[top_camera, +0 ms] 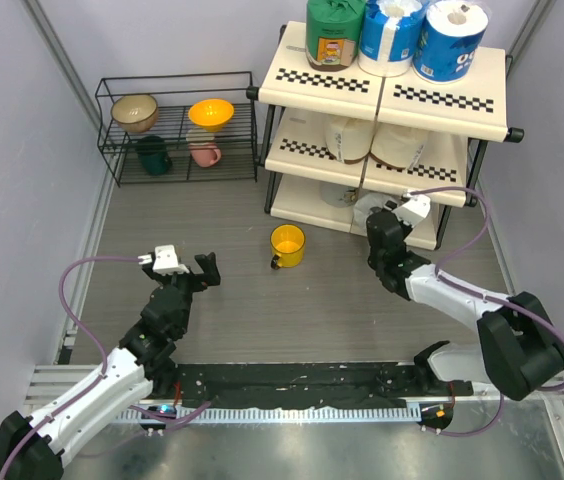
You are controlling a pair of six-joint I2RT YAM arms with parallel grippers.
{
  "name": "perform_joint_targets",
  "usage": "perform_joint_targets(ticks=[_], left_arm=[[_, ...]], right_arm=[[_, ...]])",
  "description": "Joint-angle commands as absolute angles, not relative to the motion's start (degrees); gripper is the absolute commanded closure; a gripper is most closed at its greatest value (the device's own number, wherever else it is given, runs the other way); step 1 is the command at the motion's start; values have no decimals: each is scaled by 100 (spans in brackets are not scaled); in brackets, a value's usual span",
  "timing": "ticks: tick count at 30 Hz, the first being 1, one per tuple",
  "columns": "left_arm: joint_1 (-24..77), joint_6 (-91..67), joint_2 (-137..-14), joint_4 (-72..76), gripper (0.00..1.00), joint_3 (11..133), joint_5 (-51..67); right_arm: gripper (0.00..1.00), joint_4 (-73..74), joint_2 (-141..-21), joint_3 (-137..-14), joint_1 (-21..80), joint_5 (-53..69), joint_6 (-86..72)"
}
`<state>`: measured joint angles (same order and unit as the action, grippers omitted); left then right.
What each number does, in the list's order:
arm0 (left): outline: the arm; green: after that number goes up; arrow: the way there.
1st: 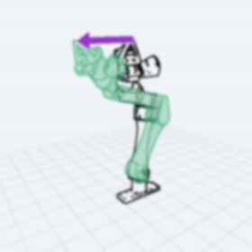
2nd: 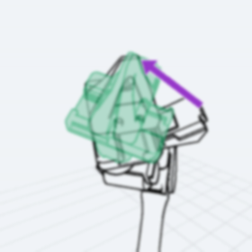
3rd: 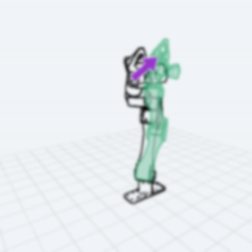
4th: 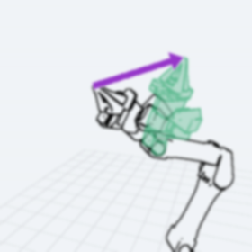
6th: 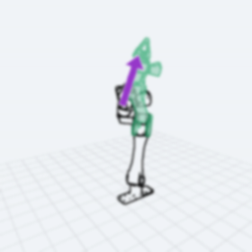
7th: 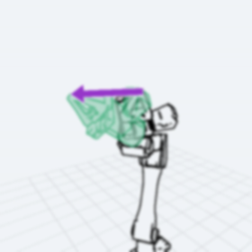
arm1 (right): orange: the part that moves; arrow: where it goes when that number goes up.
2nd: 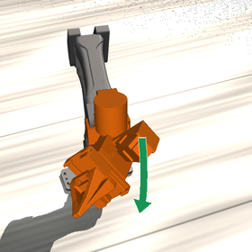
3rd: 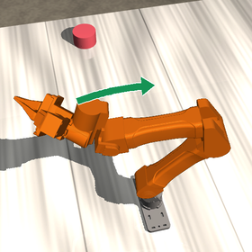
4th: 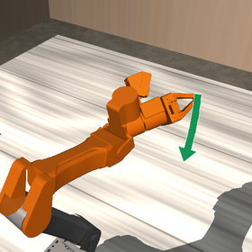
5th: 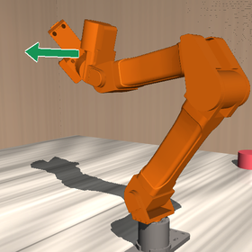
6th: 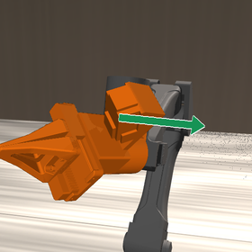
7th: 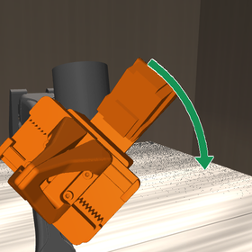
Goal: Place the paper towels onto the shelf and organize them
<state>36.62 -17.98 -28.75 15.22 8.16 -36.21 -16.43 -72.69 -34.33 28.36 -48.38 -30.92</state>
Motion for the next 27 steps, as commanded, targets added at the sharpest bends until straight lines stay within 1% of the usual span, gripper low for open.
perform_joint_targets(ticks=[1, 9, 13, 16, 17, 19, 22, 27], left_arm=[[3639, -1846, -2821, 1740, 0, 835, -3656], [3639, -1846, -2813, 1740, 1, 835, -3656], [3630, -1854, -2804, 1740, 0, 835, -3656], [3630, -1854, -2804, 1740, 0, 826, -3648], [3630, -1854, -2804, 1740, 0, 826, -3647], [3639, -1846, -2804, 1740, 0, 826, -3647], [3630, -1846, -2795, 1740, 0, 826, -3647], [3639, -1846, -2804, 1740, 0, 835, -3648]], right_arm=[[73, -2663, -7488, -3524, 2804, -5282, -3006], [73, -2874, -7936, -3779, 2725, -5265, -2857], [65, -2874, -8094, -3850, 2690, -5186, -2839], [50, -2935, -8139, -3867, 2654, -5036, -2813], [44, -2936, -8182, -3885, 2646, -5027, -2804], [38, -2944, -8200, -3902, 2637, -5001, -2786], [34, -2970, -8191, -3911, 2628, -4983, -2725], [34, -2979, -8051, -3911, 2619, -4957, -2593]])
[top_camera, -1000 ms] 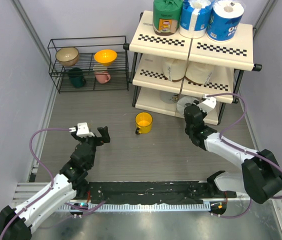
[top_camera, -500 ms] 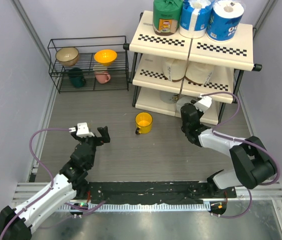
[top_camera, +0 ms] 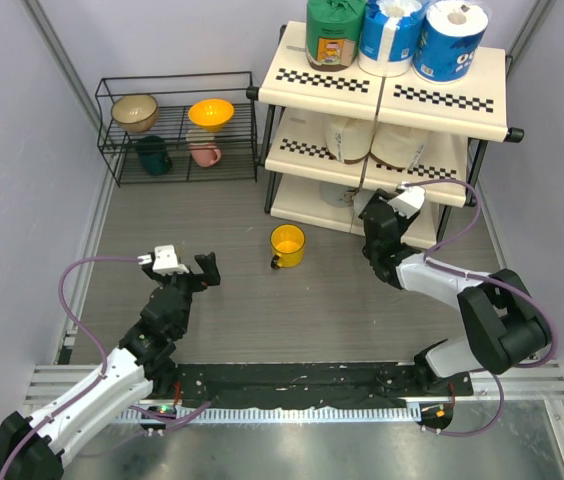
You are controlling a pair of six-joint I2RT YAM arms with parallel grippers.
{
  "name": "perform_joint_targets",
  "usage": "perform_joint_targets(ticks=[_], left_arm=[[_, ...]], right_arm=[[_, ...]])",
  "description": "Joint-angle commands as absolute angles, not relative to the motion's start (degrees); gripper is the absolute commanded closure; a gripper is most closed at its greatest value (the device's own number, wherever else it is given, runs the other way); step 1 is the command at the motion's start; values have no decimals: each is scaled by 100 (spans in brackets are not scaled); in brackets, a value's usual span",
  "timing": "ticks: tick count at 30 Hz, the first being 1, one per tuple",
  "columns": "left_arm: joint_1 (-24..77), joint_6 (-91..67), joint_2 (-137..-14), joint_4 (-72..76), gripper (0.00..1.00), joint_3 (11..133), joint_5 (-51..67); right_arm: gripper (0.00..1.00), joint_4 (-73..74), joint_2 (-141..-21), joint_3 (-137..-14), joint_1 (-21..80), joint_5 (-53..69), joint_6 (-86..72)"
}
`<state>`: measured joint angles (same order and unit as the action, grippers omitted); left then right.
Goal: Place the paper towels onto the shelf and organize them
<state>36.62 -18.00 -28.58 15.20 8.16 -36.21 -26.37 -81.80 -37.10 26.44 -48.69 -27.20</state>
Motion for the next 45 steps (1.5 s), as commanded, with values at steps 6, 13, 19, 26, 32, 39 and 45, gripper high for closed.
perform_joint_targets(ticks=[6, 13, 19, 26, 32, 39, 45], left_arm=[[3639, -1846, -2804, 1740, 0, 826, -3656], [3630, -1846, -2804, 1731, 0, 826, -3648], [3630, -1846, -2821, 1740, 0, 835, -3656], [3630, -1846, -2839, 1740, 0, 844, -3656], [3639, -1846, -2795, 1731, 0, 826, -3656], [3630, -1854, -2812, 1731, 0, 835, -3656], [3630, -1846, -2839, 1740, 0, 844, -3656]], right_arm=[[34, -3067, -7709, -3753, 2619, -4852, -2400], [34, -2814, -6883, -3446, 2619, -4351, -2276], [34, -1797, -5995, -3208, 2619, -4552, -2941], [34, -1239, -6038, -2778, 2619, -4817, -4560], [32, -1178, -6530, -2690, 2619, -5228, -5465], [28, -765, -7162, -2900, 2619, -6502, -6431], [27, -1560, -7471, -2559, 2619, -6970, -6883]])
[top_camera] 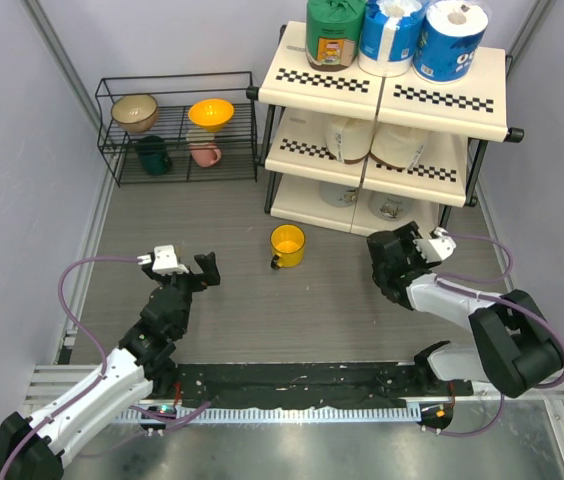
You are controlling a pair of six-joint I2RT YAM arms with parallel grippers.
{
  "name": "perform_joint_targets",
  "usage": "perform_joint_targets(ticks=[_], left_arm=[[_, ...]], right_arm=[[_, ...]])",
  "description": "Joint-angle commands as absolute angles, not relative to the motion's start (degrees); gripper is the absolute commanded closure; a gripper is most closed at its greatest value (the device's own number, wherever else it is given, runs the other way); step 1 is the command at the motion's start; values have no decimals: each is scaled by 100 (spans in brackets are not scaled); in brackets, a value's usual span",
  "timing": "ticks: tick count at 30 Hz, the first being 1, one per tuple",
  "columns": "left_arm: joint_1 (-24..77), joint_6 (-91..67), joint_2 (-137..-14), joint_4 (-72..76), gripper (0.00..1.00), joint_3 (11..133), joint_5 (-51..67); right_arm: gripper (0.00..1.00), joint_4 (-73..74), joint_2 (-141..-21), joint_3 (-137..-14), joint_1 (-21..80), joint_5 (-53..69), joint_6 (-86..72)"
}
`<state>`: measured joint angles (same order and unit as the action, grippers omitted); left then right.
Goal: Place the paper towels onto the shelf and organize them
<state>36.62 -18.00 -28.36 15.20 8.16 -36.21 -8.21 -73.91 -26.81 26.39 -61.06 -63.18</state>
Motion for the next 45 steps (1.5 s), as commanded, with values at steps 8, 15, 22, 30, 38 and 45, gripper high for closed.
perform_joint_targets(ticks=[8, 15, 22, 30, 38, 45], left_arm=[[3630, -1846, -2778, 1731, 0, 826, -3648], [3630, -1854, -2812, 1740, 0, 835, -3647], [3630, -1846, -2830, 1740, 0, 844, -3648], [3630, -1846, -2839, 1740, 0, 844, -3647], [3630, -1846, -2839, 1740, 0, 844, -3656], [3630, -1846, -2848, 1740, 0, 844, -3648]], right_arm=[[26, -3418, -7795, -2250, 2180, -6180, -6153], [25, -4726, -8200, -2136, 1714, -5380, -5608], [25, -5510, -8499, -1916, 1266, -4659, -5801], [25, -6240, -8964, -1916, 897, -3798, -5739], [25, -6609, -9272, -2030, 677, -3384, -5765], [24, -6925, -9325, -1951, 528, -3296, -5810]])
